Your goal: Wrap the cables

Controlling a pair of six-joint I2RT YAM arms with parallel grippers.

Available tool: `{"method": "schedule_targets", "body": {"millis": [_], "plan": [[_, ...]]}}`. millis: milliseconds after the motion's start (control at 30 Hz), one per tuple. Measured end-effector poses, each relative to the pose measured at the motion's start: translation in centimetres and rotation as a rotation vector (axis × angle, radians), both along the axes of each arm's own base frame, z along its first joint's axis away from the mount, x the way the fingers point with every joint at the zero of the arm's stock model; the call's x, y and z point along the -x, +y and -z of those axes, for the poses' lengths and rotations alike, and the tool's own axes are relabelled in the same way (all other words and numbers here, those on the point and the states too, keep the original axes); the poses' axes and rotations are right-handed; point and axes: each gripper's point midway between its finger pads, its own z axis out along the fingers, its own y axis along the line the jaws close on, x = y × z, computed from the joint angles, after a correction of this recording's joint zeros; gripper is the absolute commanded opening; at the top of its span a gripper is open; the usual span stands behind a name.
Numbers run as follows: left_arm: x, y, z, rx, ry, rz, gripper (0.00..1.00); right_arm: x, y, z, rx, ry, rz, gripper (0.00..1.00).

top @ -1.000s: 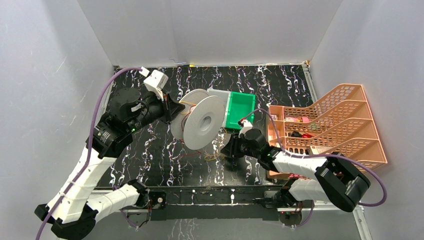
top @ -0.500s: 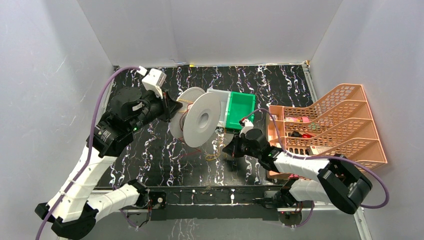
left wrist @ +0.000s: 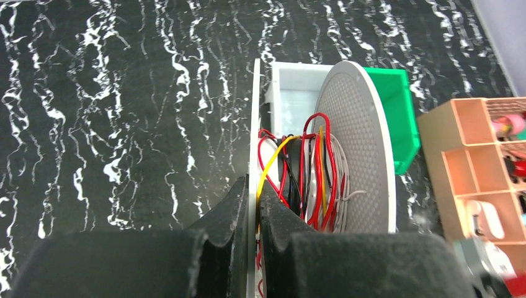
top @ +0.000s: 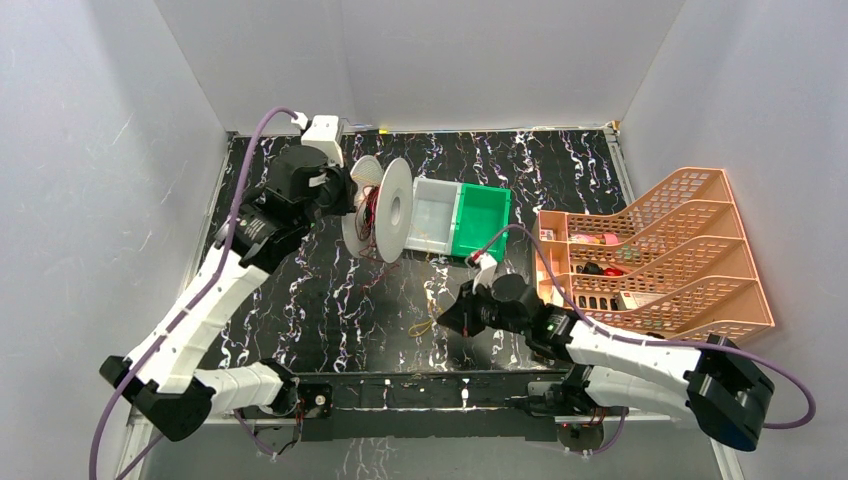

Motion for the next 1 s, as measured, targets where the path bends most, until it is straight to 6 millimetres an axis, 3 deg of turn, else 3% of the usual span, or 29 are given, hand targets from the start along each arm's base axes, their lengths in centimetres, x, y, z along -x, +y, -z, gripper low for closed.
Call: {"method": "schedule_targets", "body": {"millis": [200, 300, 400, 467, 567, 600, 800, 1000], "plan": [[-2.0, 0.5, 1.6, -0.074, 0.011, -0.074, 0.0, 5.0, 1.2, -1.3, 0.0, -0.051, -0.2, 0.0], [-3.1, 0.8, 2.1, -0.121, 0.004, -0.104, 0.0, 7.3, 1.9, -3.5, -0.027, -0.097, -0.308, 0.0], [-3.9, 1.3, 2.9, -0.177, 0.006, -0.132, 0.0, 9.3, 2.7, -7.1, -0.082, -0.154, -0.407, 0.0], [-4.4, 1.9, 3.2, -0.222, 0.0, -0.159, 0.0, 10.9, 3.5, -11.8, -0.171, -0.225, -0.483, 0.0], [-5.0, 2.4, 3.8, -0.261, -0.006, -0.186, 0.0, 13.6, 4.0, -16.7, -0.224, -0.278, -0.606, 0.0], [-5.6, 2.6, 4.8, -0.295, 0.007, -0.199, 0.0, 14.8, 4.2, -18.9, -0.258, -0.304, -0.658, 0.0], [-8.0, 4.5, 10.2, -0.39, 0.121, -0.247, 0.0, 18.2, 3.7, -26.6, -0.356, -0.409, -0.776, 0.0], [-9.6, 6.2, 13.2, -0.388, 0.208, -0.282, 0.0, 18.8, 3.8, -29.6, -0.384, -0.446, -0.798, 0.0]]}}
